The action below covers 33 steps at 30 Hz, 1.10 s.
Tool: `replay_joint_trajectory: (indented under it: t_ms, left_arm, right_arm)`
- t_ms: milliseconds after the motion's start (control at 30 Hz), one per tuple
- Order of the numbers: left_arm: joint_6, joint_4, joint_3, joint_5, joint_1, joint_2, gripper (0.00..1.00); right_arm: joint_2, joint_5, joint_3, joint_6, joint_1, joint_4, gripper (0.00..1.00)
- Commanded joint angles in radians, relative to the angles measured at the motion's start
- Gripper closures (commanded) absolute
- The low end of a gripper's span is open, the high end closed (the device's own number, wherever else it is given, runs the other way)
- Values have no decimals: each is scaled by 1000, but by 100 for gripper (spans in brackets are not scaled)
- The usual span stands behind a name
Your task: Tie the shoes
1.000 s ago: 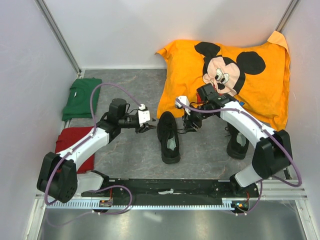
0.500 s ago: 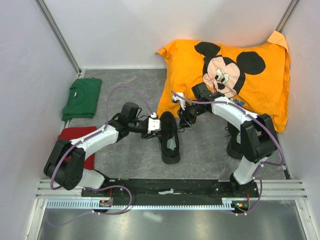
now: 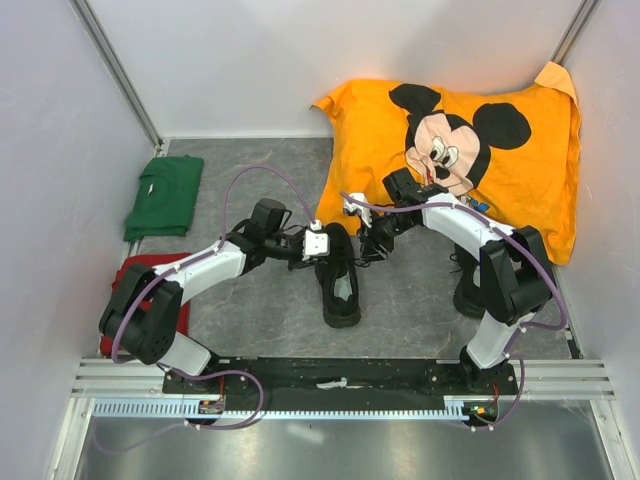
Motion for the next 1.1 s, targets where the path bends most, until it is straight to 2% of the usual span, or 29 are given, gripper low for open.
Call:
replay_joint_trajectory:
  t_ms: [0,233,367,467,600,1067]
  left_arm:
    - [29,20,42,4,-5,9,73]
    - [17,20,44,18,-5,8,78]
    - [15,10,46,11,-5,5,93]
    - [17,-1,35,1,-5,-20,98]
    - [20,-17,10,-15,-5,-57,98]
    - [162,-184,-103,-94,31,-198,98]
  right_arm:
    - [-6,-72,36,-59,3,-21,49]
    - [29,-75,45,-91,12,-23,49]
    - [46,-66,56,-100,14,-24,53]
    - [46,-56,60,-99,14,-24,62]
    - [49,-53,62,-99,14,-29,100]
    - [11,-20,63,-47,12,-29,100]
